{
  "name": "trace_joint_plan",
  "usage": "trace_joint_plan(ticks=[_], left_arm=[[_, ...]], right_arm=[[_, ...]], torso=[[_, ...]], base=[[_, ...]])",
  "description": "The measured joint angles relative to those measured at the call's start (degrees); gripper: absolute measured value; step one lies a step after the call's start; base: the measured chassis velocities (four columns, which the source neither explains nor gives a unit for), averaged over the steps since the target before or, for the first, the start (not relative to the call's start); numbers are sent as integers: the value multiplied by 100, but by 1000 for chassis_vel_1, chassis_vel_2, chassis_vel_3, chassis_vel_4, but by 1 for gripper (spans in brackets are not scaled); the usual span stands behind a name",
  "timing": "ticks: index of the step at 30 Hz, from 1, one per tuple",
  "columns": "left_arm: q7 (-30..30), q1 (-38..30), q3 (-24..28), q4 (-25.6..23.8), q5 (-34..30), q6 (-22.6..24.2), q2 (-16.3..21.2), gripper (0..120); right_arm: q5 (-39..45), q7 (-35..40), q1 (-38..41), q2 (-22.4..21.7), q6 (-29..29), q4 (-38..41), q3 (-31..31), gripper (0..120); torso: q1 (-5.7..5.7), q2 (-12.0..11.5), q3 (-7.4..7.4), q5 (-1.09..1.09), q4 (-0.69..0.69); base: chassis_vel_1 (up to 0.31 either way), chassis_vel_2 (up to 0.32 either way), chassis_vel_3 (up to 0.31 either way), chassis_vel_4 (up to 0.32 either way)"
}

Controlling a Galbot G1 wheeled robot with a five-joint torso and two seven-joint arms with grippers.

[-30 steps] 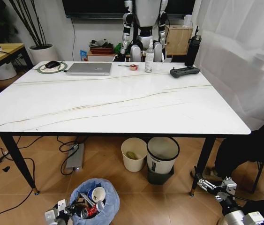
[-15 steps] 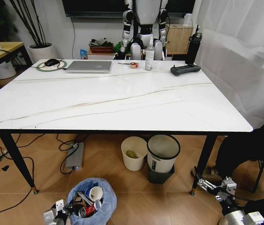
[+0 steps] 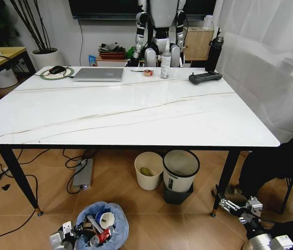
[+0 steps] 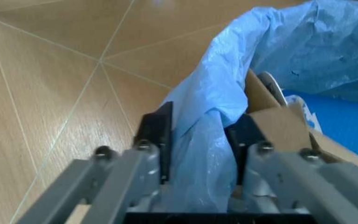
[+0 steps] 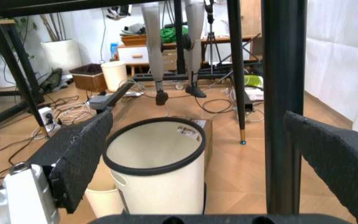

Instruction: Pick up the trash bin and place the trash from the table into it.

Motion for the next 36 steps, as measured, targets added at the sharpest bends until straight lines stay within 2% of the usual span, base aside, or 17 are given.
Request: trace_joint_plan(ticks=[2, 6, 7, 12, 13, 14, 18, 21, 22, 29, 30, 36], left_arm=[[2, 11, -17, -11, 1, -15, -3, 43], [0, 182, -63, -236, 4, -20, 30, 58], [0, 182, -63, -236, 4, -20, 30, 58], [-59, 626, -190, -929, 1, -24, 124, 78], [-79, 841, -261, -1316, 2, -42, 152, 84], [-79, 841, -261, -1316, 2, -42, 152, 84], [-99, 1318, -436, -2071, 110, -270, 166, 98], [-115, 1594, -576, -2478, 293, -494, 148, 100], [-115, 1594, -576, -2478, 293, -494, 148, 100], [-138, 2362, -1061, -4368, 1311, -1181, 102, 100], [-138, 2362, -1061, -4368, 1311, -1181, 102, 100], [-147, 3055, -1297, -5664, 1777, -1372, 147, 100]], right_arm=[[0, 0, 0, 0, 0, 0, 0, 100], [0, 0, 0, 0, 0, 0, 0, 100], [0, 0, 0, 0, 0, 0, 0, 100], [0, 0, 0, 0, 0, 0, 0, 100], [0, 0, 0, 0, 0, 0, 0, 100], [0, 0, 0, 0, 0, 0, 0, 100], [0, 0, 0, 0, 0, 0, 0, 100], [0, 0, 0, 0, 0, 0, 0, 100], [0, 0, 0, 0, 0, 0, 0, 100], [0, 0, 0, 0, 0, 0, 0, 100], [0, 0, 0, 0, 0, 0, 0, 100], [0, 0, 1, 0, 0, 0, 0, 100]], torso=[[2, 4, 2, 0, 0], [4, 10, 6, -1, 0], [4, 10, 6, -1, 0], [6, 15, 8, -1, 1], [7, 16, 9, 0, 0], [7, 16, 9, 0, 0], [8, 20, 11, 0, 0], [9, 21, 12, -1, 1], [9, 21, 12, -1, 1], [11, 26, 14, 3, 0], [11, 26, 14, 3, 0], [12, 27, 15, -1, 0]], base=[[0, 0, 0, 0], [0, 0, 0, 0], [0, 0, 0, 0], [0, 0, 0, 0], [0, 0, 0, 0], [0, 0, 0, 0], [0, 0, 0, 0], [0, 0, 0, 0], [0, 0, 0, 0], [0, 0, 0, 0], [0, 0, 0, 0], [0, 0, 0, 0]])
